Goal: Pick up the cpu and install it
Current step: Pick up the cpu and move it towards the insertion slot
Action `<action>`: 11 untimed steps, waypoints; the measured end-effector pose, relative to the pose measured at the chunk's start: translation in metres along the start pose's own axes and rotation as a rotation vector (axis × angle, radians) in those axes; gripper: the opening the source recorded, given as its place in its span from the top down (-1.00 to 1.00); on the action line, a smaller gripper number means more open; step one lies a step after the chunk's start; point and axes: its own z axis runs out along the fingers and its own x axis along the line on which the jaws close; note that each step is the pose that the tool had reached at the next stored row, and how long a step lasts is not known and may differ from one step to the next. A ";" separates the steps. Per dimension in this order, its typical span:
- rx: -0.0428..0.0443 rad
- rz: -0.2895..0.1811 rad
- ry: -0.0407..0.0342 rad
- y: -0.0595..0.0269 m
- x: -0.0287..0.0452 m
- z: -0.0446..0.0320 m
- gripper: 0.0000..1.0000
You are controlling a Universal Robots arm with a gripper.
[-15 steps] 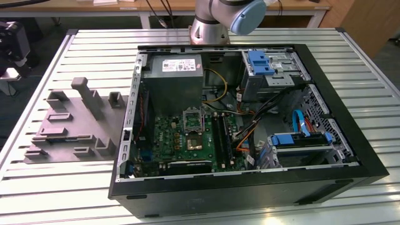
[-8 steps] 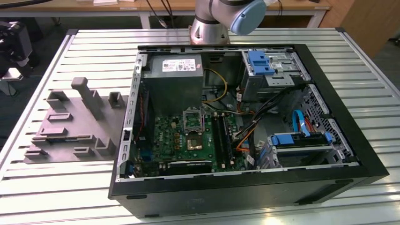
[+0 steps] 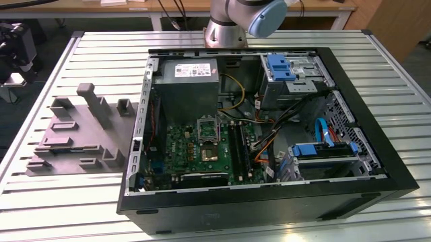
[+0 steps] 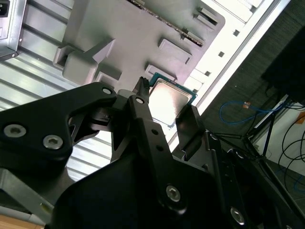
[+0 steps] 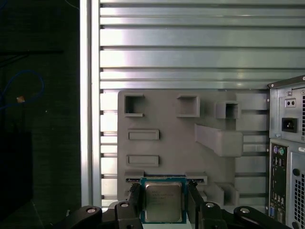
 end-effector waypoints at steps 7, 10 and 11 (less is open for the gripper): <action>0.0000 0.000 0.0000 0.0000 -0.0016 0.0000 0.06; 0.0000 0.000 0.0000 0.0001 -0.0022 0.0000 0.06; 0.0000 0.000 0.0000 0.0001 -0.0024 0.0000 0.06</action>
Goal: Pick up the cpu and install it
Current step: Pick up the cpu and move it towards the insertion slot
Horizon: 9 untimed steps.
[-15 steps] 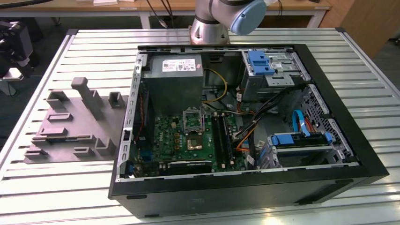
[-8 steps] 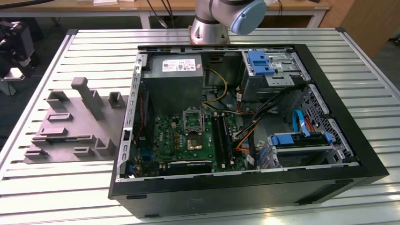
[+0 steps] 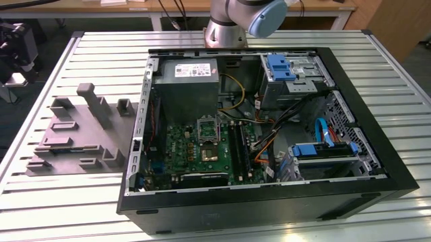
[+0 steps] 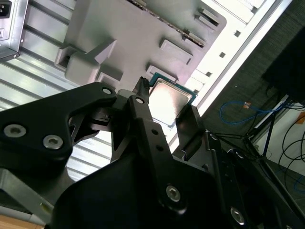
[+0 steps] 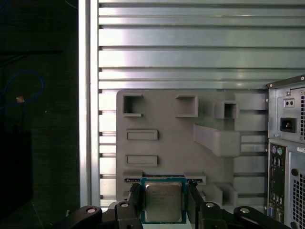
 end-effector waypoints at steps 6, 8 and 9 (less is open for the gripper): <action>0.0000 0.000 -0.0001 0.0000 -0.0012 0.0001 0.06; 0.0000 0.000 0.0000 0.0000 -0.0017 0.0000 0.06; 0.0000 0.000 0.0001 0.0001 -0.0019 0.0000 0.06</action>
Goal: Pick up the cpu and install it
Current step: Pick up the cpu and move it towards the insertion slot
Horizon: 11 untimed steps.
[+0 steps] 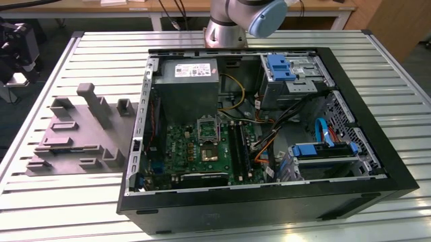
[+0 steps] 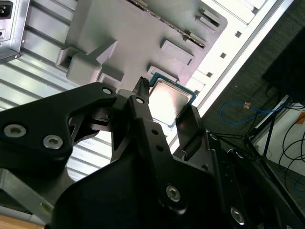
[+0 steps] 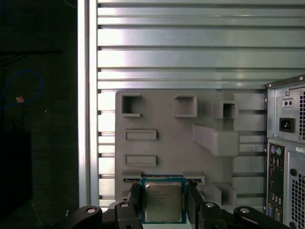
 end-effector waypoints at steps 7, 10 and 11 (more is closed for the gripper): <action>0.0000 0.000 -0.0001 0.0000 -0.0017 0.0001 0.06; 0.0000 0.000 0.0000 0.0000 -0.0026 0.0000 0.06; 0.0000 0.000 0.0000 0.0001 -0.0029 0.0000 0.06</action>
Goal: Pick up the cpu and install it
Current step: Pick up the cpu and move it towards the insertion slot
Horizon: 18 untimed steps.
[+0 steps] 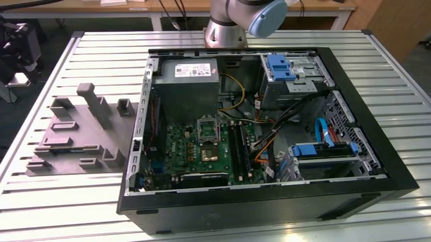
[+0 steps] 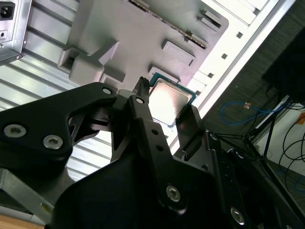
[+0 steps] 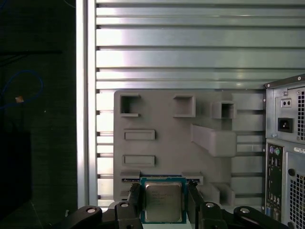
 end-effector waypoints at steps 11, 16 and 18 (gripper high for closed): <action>0.0000 0.000 0.0000 0.0001 -0.0028 0.0001 0.06; 0.0000 0.000 0.0000 0.0001 -0.0043 0.0001 0.06; -0.0001 0.000 -0.0001 0.0001 -0.0049 0.0001 0.06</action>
